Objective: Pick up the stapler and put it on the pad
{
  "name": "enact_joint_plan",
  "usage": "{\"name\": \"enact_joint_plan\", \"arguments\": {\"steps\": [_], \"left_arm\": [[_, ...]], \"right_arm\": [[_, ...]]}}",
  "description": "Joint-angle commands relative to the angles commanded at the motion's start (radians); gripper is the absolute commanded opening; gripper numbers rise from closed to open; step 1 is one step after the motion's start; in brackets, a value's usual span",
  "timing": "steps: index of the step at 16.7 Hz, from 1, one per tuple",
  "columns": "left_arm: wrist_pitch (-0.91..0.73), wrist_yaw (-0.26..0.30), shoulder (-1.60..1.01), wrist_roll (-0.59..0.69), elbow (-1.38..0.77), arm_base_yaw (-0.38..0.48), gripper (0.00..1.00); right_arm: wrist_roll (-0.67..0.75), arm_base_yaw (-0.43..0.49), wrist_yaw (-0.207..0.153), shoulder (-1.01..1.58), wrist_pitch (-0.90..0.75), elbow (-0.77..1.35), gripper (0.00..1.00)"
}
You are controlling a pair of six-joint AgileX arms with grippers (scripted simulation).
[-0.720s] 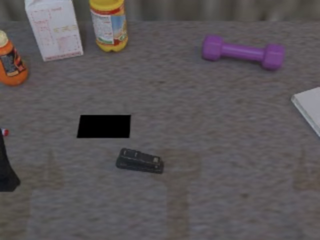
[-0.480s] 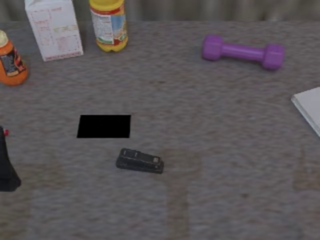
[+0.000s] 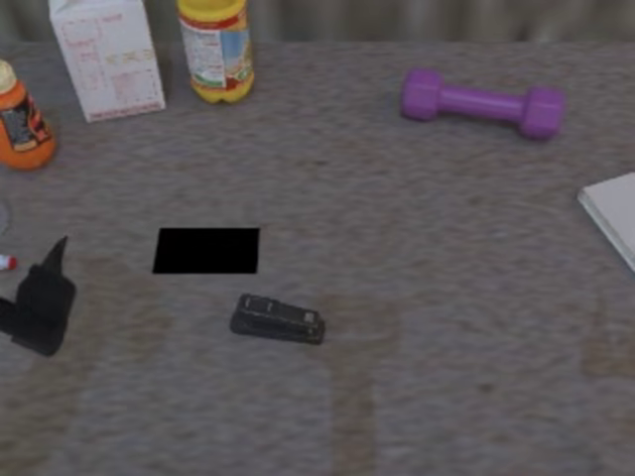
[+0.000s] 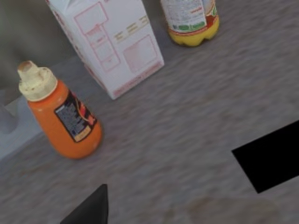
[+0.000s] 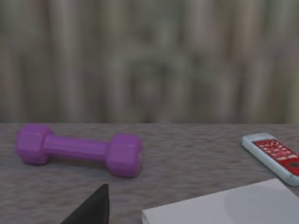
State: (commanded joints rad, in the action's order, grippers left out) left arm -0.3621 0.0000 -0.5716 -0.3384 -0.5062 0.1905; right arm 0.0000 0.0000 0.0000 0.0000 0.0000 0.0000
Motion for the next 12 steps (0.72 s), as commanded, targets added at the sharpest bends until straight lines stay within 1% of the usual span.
{"name": "enact_joint_plan", "arguments": {"steps": [7,12], "left_arm": [[-0.429,0.001,-0.763,-0.382,-0.562,0.213,1.0],[-0.679,0.002,-1.177,-0.611,-0.902,0.342,1.0]], "right_arm": [[0.0,0.0,0.0,0.0,0.0,0.0,1.0],[0.0,0.0,0.0,0.0,0.0,0.0,1.0]]}}
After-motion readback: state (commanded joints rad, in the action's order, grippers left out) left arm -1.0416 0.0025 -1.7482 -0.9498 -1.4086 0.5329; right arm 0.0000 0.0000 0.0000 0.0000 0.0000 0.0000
